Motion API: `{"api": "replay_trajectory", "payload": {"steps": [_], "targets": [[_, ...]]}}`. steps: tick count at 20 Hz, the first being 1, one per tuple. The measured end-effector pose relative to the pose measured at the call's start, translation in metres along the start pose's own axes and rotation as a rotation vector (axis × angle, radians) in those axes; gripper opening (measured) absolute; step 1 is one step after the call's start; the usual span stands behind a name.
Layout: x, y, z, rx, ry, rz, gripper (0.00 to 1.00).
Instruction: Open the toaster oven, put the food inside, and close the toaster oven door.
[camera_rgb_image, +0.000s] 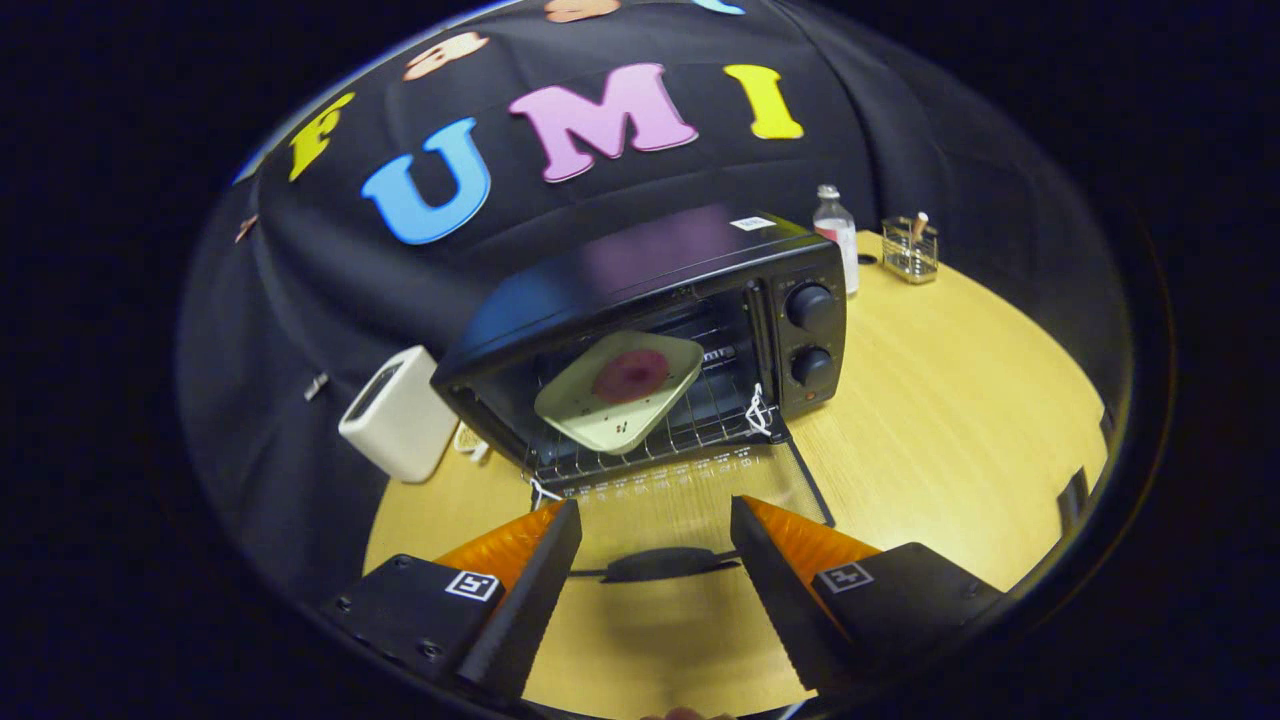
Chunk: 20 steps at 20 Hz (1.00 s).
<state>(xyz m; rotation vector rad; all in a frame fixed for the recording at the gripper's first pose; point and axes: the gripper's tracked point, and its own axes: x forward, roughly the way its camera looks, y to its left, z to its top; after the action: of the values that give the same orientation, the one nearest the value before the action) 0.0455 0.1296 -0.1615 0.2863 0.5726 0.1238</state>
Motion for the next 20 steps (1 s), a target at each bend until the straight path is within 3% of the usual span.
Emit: {"api": "replay_trajectory", "payload": {"steps": [9, 12, 20], "targets": [[0.012, -0.023, -0.095, -0.156, 0.186, -0.101, 0.99], [0.028, -0.035, -0.104, -0.212, 0.191, -0.149, 0.99], [0.065, -0.026, -0.103, -0.230, 0.198, -0.129, 0.99]]}}
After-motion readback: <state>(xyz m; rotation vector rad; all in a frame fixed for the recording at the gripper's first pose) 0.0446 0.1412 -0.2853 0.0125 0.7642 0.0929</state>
